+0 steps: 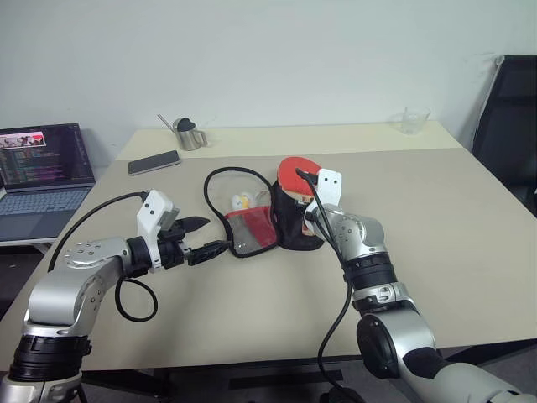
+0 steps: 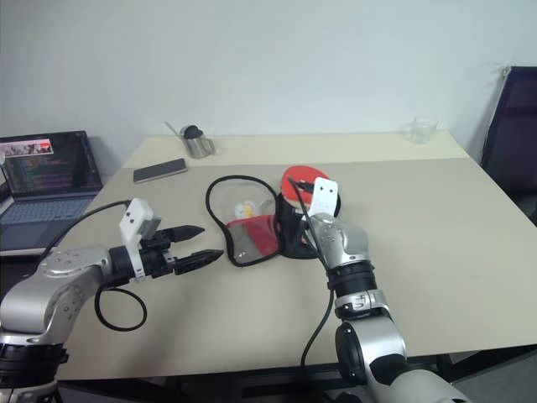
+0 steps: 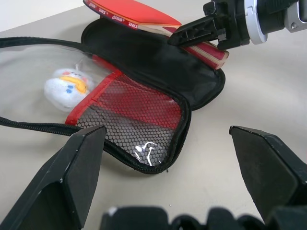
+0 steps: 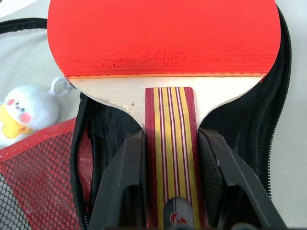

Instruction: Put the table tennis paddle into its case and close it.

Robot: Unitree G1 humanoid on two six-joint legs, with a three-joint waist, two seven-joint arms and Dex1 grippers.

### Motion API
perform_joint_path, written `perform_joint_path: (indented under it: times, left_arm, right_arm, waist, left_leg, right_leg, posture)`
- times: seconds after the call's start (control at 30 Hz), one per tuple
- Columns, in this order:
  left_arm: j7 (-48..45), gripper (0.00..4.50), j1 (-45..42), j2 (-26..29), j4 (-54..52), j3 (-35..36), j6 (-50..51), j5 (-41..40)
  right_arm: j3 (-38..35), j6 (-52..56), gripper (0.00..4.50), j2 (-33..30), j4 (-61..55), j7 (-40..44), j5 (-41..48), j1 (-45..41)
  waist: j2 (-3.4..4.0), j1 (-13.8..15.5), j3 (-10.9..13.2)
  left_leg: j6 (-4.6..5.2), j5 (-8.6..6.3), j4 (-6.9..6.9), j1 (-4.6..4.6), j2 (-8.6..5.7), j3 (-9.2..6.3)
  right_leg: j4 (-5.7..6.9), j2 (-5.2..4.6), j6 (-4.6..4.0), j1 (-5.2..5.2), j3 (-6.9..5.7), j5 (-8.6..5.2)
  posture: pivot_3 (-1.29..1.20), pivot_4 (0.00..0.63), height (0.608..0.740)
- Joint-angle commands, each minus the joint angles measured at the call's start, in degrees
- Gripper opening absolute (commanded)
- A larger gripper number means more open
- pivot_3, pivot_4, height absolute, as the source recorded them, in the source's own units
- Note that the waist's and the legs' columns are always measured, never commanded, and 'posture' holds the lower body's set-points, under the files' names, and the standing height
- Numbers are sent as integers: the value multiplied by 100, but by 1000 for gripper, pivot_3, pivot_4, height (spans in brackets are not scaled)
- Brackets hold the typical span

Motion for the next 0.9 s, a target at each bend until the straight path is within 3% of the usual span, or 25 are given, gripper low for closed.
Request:
perform_joint_path:
  times: [0.03, 0.7, 0.73, 0.9]
  left_arm:
    - [3, 4500, -85, 76, -139, 63, -56, -26]
    - [61, 4500, -13, 101, -263, 107, -23, -35]
    - [65, 4500, -13, 102, -289, 114, -13, -48]
    - [92, 4500, -15, 105, -353, 123, 19, -67]
  right_arm:
    - [-69, -211, 1094, 501, 22, -8, 22, 83]
    - [-145, -406, 1094, 618, 459, 241, 93, 122]
    - [-166, -414, 1820, 623, 455, 283, 131, 130]
    - [-110, -375, 3383, 589, 451, 288, 150, 137]
  waist:
    - [0, 0, 0]
    - [-1, -3, -1]
    - [-1, -3, -1]
    - [-1, -2, -1]
  left_leg:
    - [0, 0, 0, 0, 0, 0]
    - [0, 0, 0, 2, 1, 4]
    - [0, 0, 0, 3, 1, 4]
    - [0, 0, 0, 3, 1, 5]
  right_leg:
    - [0, 0, 0, 0, 0, 0]
    - [2, 2, 0, -1, 6, 0]
    - [3, 2, 0, -1, 6, 0]
    - [2, 2, 0, -1, 7, 0]
  posture:
    - [0, 150, 740]
    - [0, 150, 740]
    - [0, 150, 740]
    - [0, 150, 740]
